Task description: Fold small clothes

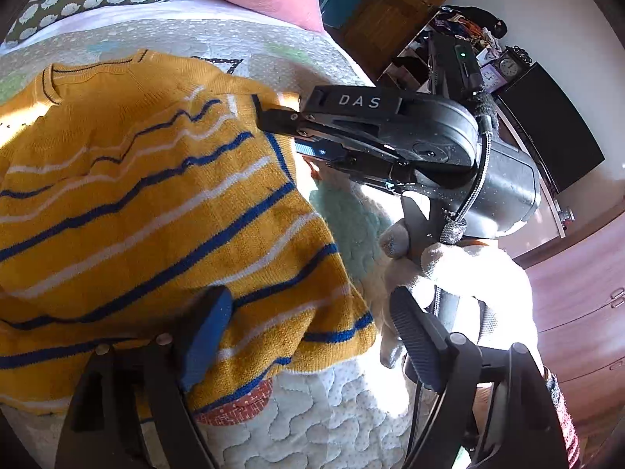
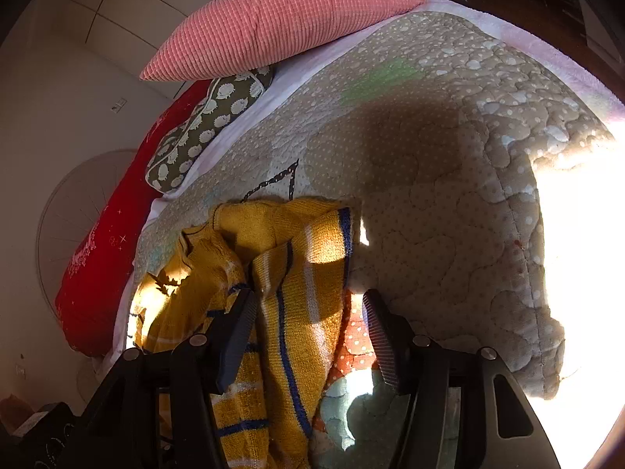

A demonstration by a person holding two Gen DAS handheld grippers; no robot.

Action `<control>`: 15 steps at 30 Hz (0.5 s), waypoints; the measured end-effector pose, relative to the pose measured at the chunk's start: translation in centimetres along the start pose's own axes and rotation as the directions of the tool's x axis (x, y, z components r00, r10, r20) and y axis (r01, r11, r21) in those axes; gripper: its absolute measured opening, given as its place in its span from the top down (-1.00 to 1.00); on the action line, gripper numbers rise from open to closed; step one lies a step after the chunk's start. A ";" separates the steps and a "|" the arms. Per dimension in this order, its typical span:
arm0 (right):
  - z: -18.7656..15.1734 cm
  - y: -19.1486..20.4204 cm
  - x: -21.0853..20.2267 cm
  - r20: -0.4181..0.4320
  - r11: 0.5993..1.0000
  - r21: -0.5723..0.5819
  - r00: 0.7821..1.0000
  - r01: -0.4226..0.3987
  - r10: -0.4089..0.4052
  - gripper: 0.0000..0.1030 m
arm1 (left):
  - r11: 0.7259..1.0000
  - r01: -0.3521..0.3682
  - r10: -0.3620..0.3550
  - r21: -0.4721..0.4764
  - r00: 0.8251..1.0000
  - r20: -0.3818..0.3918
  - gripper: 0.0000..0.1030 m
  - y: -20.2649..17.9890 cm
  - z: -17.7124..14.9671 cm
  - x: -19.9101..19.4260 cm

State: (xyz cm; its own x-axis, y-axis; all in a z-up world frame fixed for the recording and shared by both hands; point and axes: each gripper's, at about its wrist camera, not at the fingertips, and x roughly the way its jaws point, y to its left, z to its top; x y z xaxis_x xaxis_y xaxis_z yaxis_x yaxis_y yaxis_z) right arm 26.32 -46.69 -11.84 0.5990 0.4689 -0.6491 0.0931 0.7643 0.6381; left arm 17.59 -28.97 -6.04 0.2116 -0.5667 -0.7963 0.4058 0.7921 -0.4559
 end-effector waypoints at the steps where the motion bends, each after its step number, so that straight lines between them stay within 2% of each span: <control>1: 0.1 -0.4 0.2 -0.019 0.999 0.020 0.999 -0.027 0.028 0.72 | 1.000 -0.030 0.030 0.005 1.000 -0.011 0.41 0.1 0.2 0.1; 2: 0.2 -0.5 0.0 -0.013 0.999 0.022 1.000 -0.027 0.027 0.76 | 1.000 -0.028 0.029 0.012 0.999 -0.023 0.64 0.3 0.3 0.1; 3: 0.2 -0.3 -0.4 -0.004 1.000 0.010 1.000 -0.014 0.014 0.78 | 1.000 -0.002 0.002 0.007 1.000 -0.030 0.76 0.6 0.4 -0.1; 6: 0.0 1.7 -1.9 0.029 1.000 -0.016 1.000 -0.001 0.002 0.80 | 0.999 0.031 -0.031 -0.013 1.000 -0.007 0.79 1.6 0.4 -2.0; 9: 0.1 5.4 -3.4 0.057 0.999 -0.048 0.998 -0.017 0.019 0.81 | 0.999 0.053 -0.053 -0.012 0.998 0.042 0.79 2.3 -0.2 -5.0; 12: 0.3 11.2 -3.8 0.050 0.992 -0.124 0.998 -0.027 0.033 0.81 | 0.997 0.074 -0.070 -0.029 0.991 0.116 0.79 4.2 -1.0 -9.4; 15: -0.1 17.7 -2.9 0.015 0.975 -0.217 0.999 -0.046 0.050 0.81 | 0.990 0.109 -0.090 -0.092 0.977 0.191 0.79 8.1 -2.3 -14.0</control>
State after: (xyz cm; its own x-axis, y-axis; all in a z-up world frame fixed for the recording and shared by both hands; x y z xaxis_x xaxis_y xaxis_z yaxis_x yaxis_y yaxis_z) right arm 26.17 -34.49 1.30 0.6150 0.5001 -0.6096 -0.1090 0.8196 0.5625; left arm 15.86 -14.09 0.44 0.3402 -0.6687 -0.6611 0.3430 0.7429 -0.5749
